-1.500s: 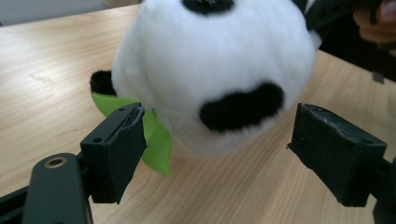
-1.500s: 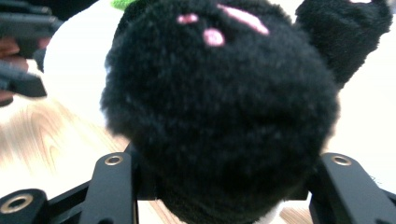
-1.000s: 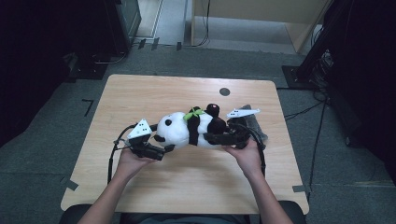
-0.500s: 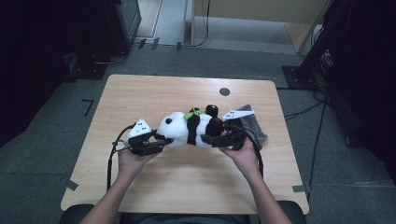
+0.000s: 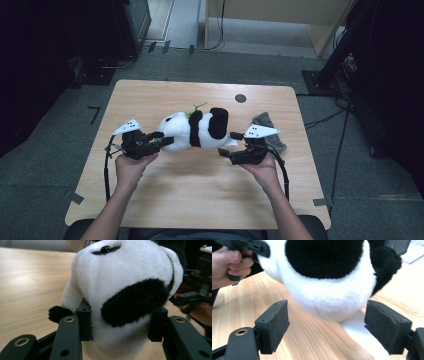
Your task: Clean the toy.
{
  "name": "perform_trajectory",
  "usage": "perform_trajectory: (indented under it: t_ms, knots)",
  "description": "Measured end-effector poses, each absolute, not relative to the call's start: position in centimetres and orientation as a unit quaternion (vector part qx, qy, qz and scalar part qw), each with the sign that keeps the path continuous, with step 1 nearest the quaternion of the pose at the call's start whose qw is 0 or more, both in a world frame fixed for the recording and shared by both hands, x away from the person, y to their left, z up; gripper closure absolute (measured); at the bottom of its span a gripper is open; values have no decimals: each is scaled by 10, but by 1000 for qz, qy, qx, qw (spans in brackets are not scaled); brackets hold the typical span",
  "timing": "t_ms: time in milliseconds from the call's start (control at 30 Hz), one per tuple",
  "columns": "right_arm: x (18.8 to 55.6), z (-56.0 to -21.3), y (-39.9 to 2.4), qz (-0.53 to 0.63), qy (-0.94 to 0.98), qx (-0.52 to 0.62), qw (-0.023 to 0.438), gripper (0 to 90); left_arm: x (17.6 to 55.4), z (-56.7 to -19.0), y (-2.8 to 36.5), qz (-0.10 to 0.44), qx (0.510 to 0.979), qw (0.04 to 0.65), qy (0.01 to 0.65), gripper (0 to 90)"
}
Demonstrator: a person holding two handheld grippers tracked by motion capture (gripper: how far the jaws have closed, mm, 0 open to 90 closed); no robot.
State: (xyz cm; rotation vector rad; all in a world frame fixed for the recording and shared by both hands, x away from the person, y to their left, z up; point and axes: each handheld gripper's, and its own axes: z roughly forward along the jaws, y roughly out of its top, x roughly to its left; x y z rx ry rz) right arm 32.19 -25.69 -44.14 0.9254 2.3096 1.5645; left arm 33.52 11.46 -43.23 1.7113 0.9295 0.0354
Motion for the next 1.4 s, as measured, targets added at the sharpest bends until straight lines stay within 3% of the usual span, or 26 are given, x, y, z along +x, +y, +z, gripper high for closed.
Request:
perform_trajectory:
  t_ms: [100, 267, 400, 667, 800, 1100, 1233, 1400]
  knots:
    - [323, -443, -249, 526, 788, 302, 105, 126, 332, -432, 106, -5, 734, 552, 396, 507]
    - [326, -449, -244, 514, 791, 316, 104, 139, 332, -430, 100, -34, 723, 548, 419, 499]
    - [324, -444, -244, 498, 796, 320, 127, 334, 330, -432, 96, -24, 726, 543, 420, 449]
    - [327, -437, -255, 499, 782, 365, 84, 462, 329, -435, 91, 33, 738, 558, 379, 200]
    - [326, -428, -264, 493, 778, 377, 96, 498, 327, -437, 93, 74, 761, 537, 357, 197]
    - [325, -419, -286, 513, 752, 406, 84, 494, 325, -455, 89, 94, 799, 506, 310, 207]
    - [320, -415, -281, 522, 757, 383, 87, 488, 324, -459, 80, 100, 802, 510, 296, 195]
    - [318, -417, -267, 520, 766, 374, 59, 484, 321, -460, 70, 124, 812, 490, 294, 180]
